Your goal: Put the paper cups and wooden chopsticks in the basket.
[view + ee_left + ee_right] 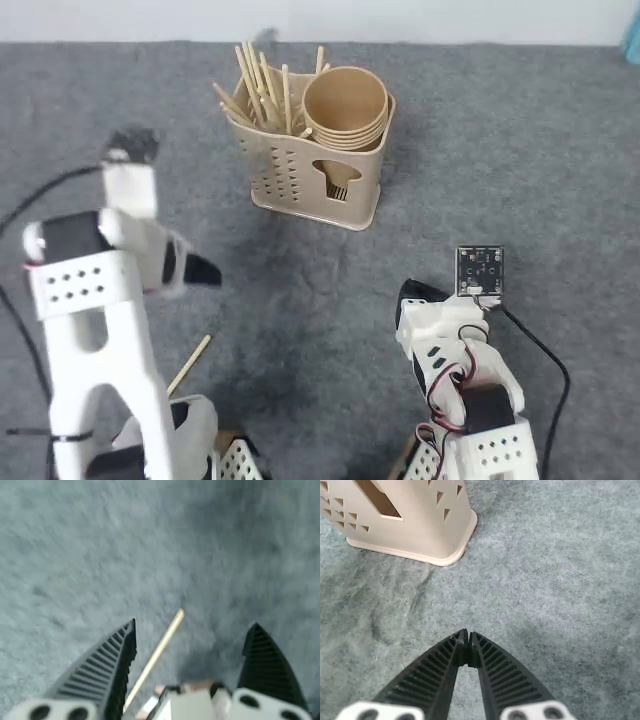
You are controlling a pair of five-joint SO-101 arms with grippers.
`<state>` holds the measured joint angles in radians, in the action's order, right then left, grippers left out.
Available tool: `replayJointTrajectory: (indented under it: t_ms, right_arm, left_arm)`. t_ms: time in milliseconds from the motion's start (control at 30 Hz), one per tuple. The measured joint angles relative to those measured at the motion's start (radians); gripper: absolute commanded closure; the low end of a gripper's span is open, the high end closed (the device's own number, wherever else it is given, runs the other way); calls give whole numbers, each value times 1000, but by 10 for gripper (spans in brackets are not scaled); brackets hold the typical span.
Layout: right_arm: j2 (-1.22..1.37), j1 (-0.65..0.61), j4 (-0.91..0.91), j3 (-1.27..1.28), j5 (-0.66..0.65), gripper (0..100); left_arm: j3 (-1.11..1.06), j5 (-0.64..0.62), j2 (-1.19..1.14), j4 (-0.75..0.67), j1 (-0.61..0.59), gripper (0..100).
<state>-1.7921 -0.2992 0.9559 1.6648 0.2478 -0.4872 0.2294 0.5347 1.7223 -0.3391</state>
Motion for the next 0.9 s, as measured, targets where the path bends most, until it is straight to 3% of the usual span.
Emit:
replayJointTrajectory:
  t_ms: [133, 467, 667, 900]
  right_arm:
    - [0, 0, 0, 0, 0, 991]
    - [0, 0, 0, 0, -12, 991]
    - [0, 0, 0, 0, -41, 991]
    - [0, 0, 0, 0, -43, 991]
  left_arm:
    - [-180, 80, 44, -2, -5, 674]
    - [-298, 195, -72, -69, -163, 674]
    - [-493, 195, -114, -304, -137, 697]
    - [-717, 199, -106, -635, -117, 901]
